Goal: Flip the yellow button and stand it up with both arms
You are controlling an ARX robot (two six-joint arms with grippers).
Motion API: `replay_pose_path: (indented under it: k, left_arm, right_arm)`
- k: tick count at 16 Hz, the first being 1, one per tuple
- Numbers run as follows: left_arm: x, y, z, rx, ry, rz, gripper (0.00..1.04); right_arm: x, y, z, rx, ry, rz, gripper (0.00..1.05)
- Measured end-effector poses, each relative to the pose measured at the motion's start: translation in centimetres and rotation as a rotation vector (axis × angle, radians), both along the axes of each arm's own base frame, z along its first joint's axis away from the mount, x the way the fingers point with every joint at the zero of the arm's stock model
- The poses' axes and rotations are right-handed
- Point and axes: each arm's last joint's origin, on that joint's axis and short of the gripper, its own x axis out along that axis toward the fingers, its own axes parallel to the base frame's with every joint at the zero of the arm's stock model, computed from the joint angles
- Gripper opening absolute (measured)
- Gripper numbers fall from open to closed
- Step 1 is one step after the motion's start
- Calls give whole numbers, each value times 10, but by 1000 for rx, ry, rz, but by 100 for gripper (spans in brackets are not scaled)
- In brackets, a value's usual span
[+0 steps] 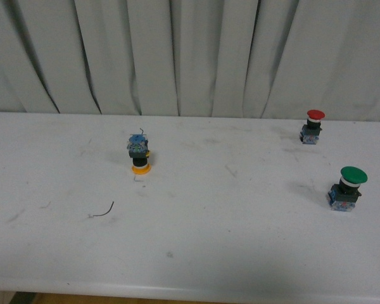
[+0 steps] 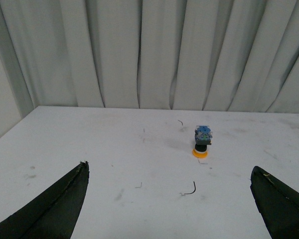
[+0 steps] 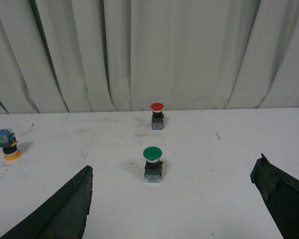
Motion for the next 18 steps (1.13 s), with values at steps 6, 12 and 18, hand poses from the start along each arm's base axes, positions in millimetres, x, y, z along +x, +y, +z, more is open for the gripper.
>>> replay_pose_path:
  k: [6, 12, 18]
  left_arm:
    - [0, 0, 0, 0, 0, 0, 98]
    - [0, 0, 0, 0, 0, 0, 98]
    - [0, 0, 0, 0, 0, 0, 98]
  right_arm:
    - [0, 0, 0, 0, 0, 0, 98]
    - [0, 0, 0, 0, 0, 0, 98]
    - [0, 0, 0, 0, 0, 0, 98]
